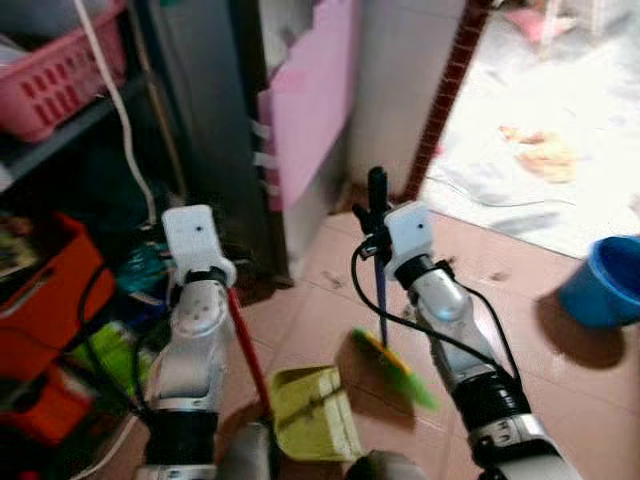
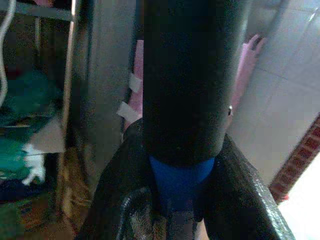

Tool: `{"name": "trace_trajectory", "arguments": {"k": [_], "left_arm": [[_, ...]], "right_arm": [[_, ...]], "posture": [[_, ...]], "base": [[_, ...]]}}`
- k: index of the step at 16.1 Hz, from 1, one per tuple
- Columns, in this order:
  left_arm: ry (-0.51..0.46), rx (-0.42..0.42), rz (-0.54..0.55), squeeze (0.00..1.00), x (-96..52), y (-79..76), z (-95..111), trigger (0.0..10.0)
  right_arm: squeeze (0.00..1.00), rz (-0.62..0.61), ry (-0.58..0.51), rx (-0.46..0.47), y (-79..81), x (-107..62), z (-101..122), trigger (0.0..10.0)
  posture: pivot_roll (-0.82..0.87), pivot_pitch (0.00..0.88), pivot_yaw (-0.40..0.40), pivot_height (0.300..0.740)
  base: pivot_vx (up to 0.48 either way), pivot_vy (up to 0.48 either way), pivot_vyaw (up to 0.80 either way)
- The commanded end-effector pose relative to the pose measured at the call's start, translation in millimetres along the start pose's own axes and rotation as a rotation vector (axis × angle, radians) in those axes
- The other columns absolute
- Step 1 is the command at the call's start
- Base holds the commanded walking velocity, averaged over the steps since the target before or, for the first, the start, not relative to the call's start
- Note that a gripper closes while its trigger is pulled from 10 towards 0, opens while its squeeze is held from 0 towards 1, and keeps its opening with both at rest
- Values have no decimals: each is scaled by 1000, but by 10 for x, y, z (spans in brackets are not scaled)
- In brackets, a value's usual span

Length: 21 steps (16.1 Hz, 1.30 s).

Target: Sweep floor

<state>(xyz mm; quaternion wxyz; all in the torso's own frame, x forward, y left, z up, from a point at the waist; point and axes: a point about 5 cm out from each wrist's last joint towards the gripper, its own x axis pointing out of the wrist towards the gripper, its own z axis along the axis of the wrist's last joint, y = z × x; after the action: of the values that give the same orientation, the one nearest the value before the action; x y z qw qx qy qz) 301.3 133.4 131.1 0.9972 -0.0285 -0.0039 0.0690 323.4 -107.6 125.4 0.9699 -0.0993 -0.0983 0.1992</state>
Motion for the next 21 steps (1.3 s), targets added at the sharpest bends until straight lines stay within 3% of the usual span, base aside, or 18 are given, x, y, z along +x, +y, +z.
{"name": "trace_trajectory", "arguments": {"k": [1, 11, 18, 21], "left_arm": [[-51, 4, -11, 0, 15, -28, 105, 10000], [-49, 1, -25, 0, 13, -56, 94, 10000], [-44, 27, 5, 0, -19, -35, 84, 10000], [-47, 40, 38, 0, -89, 21, 91, 10000]], "right_arm": [[0, 4, -62, -13, -18, 18, 113, 10000], [0, 12, -65, -15, -42, 31, 123, 10000], [0, 51, -45, -8, -113, 47, 116, 10000], [0, 173, -20, 54, -91, 65, 113, 10000]], "posture": [[-15, 99, -10, 740], [-17, 93, -17, 740], [-11, 104, -27, 740], [1, 129, -42, 740]], "base": [[337, 0, 0], [381, 0, 0], [0, 0, 0], [0, 0, 0]]}}
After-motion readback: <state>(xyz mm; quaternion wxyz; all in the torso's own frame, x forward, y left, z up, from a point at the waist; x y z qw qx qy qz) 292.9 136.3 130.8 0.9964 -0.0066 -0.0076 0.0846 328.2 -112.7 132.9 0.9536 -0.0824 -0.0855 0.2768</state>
